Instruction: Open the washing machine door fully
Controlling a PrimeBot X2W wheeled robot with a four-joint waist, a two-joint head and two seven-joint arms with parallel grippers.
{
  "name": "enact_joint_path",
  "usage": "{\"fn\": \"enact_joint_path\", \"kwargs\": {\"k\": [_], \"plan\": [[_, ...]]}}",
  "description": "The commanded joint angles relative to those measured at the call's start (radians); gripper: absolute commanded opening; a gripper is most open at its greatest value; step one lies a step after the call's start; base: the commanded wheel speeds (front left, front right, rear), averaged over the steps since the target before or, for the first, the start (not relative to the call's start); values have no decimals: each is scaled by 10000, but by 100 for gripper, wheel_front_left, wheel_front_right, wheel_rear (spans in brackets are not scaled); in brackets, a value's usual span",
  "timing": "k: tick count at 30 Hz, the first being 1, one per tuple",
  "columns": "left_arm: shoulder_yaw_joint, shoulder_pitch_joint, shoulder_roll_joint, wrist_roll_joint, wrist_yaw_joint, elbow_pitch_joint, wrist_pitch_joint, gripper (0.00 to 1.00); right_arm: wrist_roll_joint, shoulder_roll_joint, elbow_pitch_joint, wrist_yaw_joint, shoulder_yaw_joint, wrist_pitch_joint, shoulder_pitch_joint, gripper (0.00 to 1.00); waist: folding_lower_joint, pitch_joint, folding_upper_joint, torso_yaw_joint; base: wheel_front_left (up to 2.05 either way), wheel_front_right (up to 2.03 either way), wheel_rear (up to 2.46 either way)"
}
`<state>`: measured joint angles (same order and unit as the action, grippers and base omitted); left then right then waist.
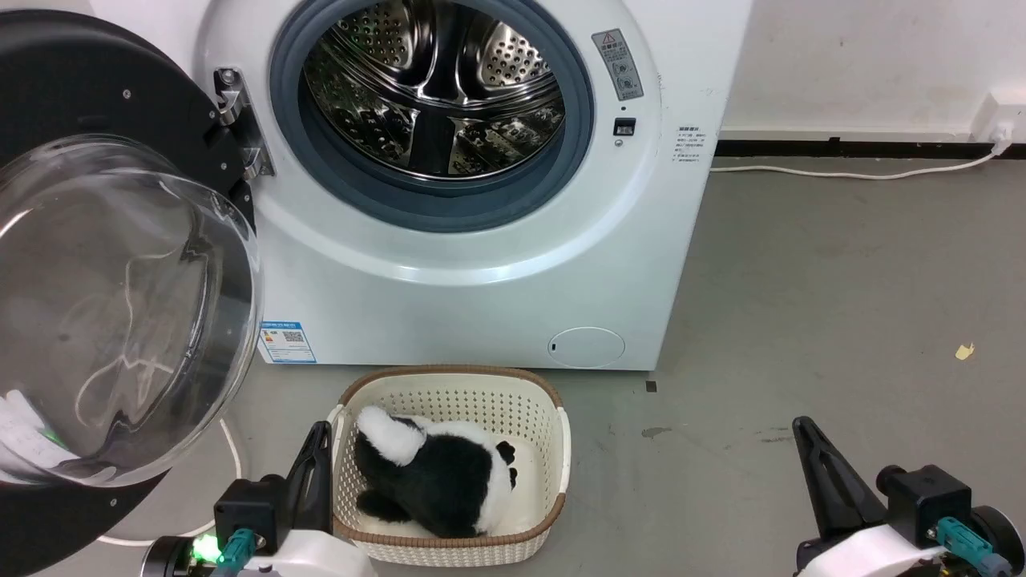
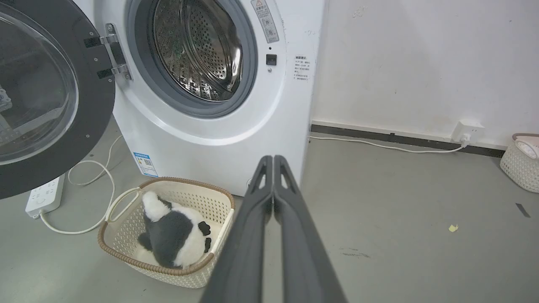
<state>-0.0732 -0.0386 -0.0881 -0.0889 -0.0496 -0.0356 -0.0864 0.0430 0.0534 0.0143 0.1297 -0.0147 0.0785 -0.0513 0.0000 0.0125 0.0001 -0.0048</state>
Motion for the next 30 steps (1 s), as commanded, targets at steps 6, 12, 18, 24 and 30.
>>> {"fn": "enact_joint_path", "kwargs": {"k": [6, 12, 18, 24, 30], "plan": [[165, 178, 71, 205, 98, 86, 173, 0, -143, -23, -72, 7, 39, -160, 191, 0, 0, -19, -1, 7, 0, 0, 0], [265, 215, 126, 326, 168, 133, 295, 0, -194, -25, -85, 8, 58, -270, 248, 0, 0, -38, -1, 15, 0, 0, 0], [366, 251, 180, 447, 238, 181, 417, 0, -245, -26, -97, 8, 77, -381, 305, 0, 0, -56, -1, 22, 0, 0, 0], [466, 288, 234, 568, 309, 229, 539, 0, -296, -28, -110, 9, 96, -491, 362, 0, 0, -75, -1, 29, 0, 0, 0], [565, 325, 289, 688, 379, 276, 661, 0, -346, -29, -122, 9, 115, -601, 419, 0, 0, -94, -1, 36, 0, 0, 0]]}}
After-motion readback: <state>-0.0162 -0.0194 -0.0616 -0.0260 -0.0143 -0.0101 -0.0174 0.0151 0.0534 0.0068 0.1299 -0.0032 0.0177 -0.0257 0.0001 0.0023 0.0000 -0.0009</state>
